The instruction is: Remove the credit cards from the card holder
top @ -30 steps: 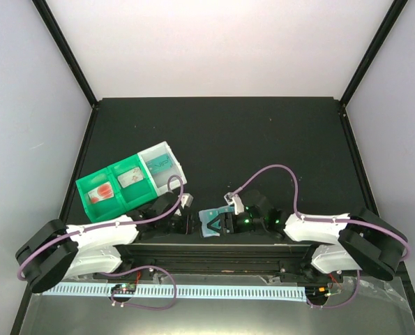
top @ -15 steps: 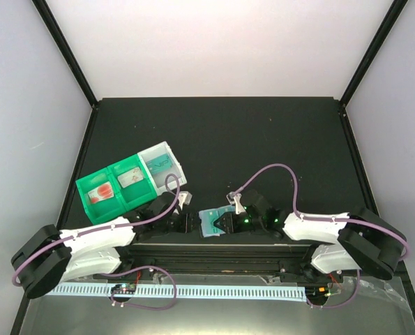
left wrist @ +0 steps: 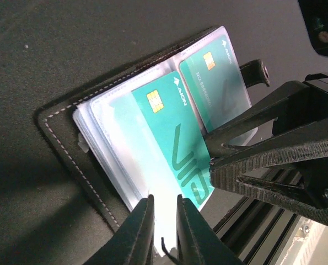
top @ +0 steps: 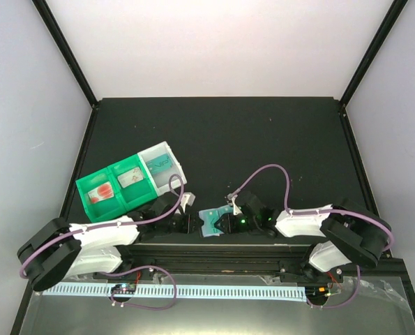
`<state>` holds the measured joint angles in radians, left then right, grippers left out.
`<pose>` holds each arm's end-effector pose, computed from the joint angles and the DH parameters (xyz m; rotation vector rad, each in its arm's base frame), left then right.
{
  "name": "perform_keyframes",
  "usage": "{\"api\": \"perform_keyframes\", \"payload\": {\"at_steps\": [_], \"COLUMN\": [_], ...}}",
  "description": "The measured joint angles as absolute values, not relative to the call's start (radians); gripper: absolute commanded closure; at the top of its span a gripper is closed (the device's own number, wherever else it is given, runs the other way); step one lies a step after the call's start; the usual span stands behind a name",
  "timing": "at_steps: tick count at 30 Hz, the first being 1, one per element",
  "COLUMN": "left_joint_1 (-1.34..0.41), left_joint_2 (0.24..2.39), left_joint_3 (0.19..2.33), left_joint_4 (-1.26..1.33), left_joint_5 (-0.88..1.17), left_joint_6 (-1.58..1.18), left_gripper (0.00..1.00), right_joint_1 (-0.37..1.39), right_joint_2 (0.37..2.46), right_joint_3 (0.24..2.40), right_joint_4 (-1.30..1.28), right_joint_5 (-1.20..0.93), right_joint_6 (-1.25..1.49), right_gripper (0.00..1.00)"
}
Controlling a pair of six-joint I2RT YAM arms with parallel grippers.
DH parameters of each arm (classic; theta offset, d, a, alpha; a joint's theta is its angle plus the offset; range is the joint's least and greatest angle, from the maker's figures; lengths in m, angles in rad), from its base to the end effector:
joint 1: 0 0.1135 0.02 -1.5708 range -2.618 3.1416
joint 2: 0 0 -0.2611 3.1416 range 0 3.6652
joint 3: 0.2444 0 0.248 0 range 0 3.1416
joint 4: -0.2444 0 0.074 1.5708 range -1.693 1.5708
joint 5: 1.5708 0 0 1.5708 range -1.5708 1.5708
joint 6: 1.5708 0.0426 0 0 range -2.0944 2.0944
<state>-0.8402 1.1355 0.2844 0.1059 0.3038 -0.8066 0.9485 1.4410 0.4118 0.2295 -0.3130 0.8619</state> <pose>0.1226 -0.1559 0.1311 0.2159 2.5724 -1.0954 0.1301 0.2039 0.1150 -0.2876 2.6710 1.1171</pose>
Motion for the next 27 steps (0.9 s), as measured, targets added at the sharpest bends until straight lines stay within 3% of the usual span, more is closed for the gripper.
{"api": "perform_keyframes", "payload": {"at_steps": [8, 14, 27], "left_joint_1": [-0.840, -0.840, -0.840], "left_joint_2": [1.184, 1.215, 1.226], "left_joint_3": [0.276, 0.276, 0.276], "left_joint_4": [0.144, 0.144, 0.141], "left_joint_5": [0.316, 0.314, 0.287], "left_joint_6": [-0.808, -0.807, -0.807], "left_gripper": [0.95, 0.96, 0.96], "right_joint_1": [0.949, 0.949, 0.949], "right_joint_2": [1.461, 1.462, 1.443], "right_joint_3": [0.414, 0.414, 0.400], "right_joint_4": [0.259, 0.257, 0.260], "right_joint_5": [-0.313, -0.305, -0.295], "right_joint_6": [0.863, 0.867, 0.869], "right_gripper": [0.81, 0.99, 0.99]}}
